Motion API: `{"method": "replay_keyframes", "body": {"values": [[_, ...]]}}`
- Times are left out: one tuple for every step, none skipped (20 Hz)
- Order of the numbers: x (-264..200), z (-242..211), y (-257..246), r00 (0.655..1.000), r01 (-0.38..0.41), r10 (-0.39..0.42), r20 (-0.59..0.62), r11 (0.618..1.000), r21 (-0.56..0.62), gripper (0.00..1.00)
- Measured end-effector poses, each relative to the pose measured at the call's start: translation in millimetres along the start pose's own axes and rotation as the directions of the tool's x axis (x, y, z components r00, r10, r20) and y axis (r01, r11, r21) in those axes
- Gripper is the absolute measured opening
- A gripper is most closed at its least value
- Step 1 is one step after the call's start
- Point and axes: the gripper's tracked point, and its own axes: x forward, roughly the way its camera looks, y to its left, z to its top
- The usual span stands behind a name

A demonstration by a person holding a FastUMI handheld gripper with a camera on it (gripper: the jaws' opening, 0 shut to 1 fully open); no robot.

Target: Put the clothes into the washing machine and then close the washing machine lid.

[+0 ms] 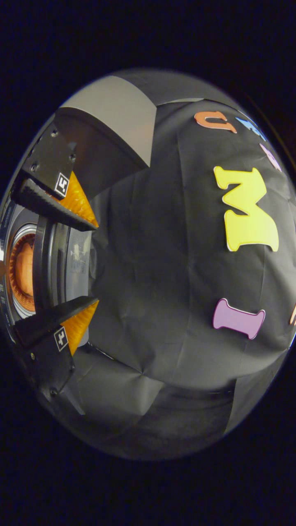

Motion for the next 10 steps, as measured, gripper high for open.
{"method": "replay_keyframes", "body": {"values": [[-2.7, -7.5, 0.1, 1.000, 0.000, 0.000, 0.002, 1.000, 0.000, 0.99], [-6.3, -15.5, 1.8, 1.000, -0.006, 0.006, 0.002, 1.000, -0.001, 0.99], [-9.7, -30.3, 5.3, 1.000, -0.015, 0.015, -0.022, 1.000, -0.001, 0.99], [-16.0, -41.1, 4.7, 0.999, -0.014, 0.014, -0.036, 1.000, -0.003, 0.98], [-18.8, -53.5, 4.8, 0.999, -0.018, 0.018, -0.042, 1.000, -0.009, 0.98], [-24.2, -65.8, 4.5, 0.999, -0.009, 0.008, -0.044, 1.000, -0.023, 0.98], [-33.3, -73.6, 6.4, 0.999, -0.014, 0.012, -0.035, 0.999, -0.041, 0.98], [-40.0, -79.8, 12.6, 0.999, -0.027, 0.026, -0.022, 0.998, -0.059, 0.97], [-48.3, -83.3, 16.1, 1.000, -0.031, 0.030, -0.007, 0.997, -0.075, 0.98], [-58.0, -85.3, 18.0, 0.999, -0.028, 0.030, 0.014, 0.995, -0.092, 0.98]]}}
